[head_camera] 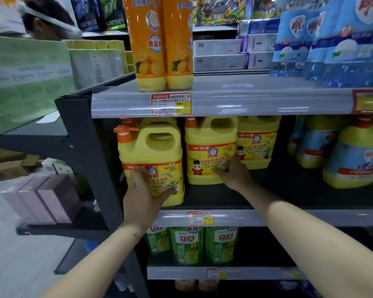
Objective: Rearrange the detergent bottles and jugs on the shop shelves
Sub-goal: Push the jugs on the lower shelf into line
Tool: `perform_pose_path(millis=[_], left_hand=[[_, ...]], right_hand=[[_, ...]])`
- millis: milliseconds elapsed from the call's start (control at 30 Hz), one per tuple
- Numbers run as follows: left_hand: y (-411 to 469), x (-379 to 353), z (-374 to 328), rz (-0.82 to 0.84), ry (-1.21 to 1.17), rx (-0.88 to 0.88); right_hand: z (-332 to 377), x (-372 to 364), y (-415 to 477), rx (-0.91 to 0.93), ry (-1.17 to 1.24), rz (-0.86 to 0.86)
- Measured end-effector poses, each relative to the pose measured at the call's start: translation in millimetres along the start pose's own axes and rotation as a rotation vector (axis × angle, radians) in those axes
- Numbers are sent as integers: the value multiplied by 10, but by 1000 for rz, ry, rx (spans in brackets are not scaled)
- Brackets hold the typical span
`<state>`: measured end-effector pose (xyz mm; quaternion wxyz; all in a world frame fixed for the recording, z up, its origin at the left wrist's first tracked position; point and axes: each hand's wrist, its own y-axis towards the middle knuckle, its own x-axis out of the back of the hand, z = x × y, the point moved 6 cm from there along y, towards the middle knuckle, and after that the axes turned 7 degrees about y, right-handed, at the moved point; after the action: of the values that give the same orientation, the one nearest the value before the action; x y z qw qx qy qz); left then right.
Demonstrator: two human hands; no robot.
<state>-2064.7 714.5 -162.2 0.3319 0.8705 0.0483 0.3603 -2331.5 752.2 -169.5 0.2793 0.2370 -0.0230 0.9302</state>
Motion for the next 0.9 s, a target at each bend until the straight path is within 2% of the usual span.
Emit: perform_pose_path(millis=[67,133,200,300,400,500,667,767,900], left_hand=[[-11,108,61,-81,-68,70],[-6,189,113,-125,-112,106],[7,194,131,-74,-149,134],[46,98,180,69,-252,234],[86,95,214,135,-291,344],[82,170,179,119,-283,354],[-56,14,-40,162,-330,310],[-101,-215,-341,196,-395,237],[-131,-663,-746,282,-472,155]], right_hand=[[-21,-67,-56,-13,-22,30],[57,-189,-184,-7,-173,142],[165,-362,-332,-1,-339,335],[415,-639,-448,123,-181,523],[589,-774,-411,199,-10,481],[591,-766,-387,202,58,434],[406,-386,-406,239,75,400],[245,-30,-411,203,61,385],[-24,524,-361,148,40,283]])
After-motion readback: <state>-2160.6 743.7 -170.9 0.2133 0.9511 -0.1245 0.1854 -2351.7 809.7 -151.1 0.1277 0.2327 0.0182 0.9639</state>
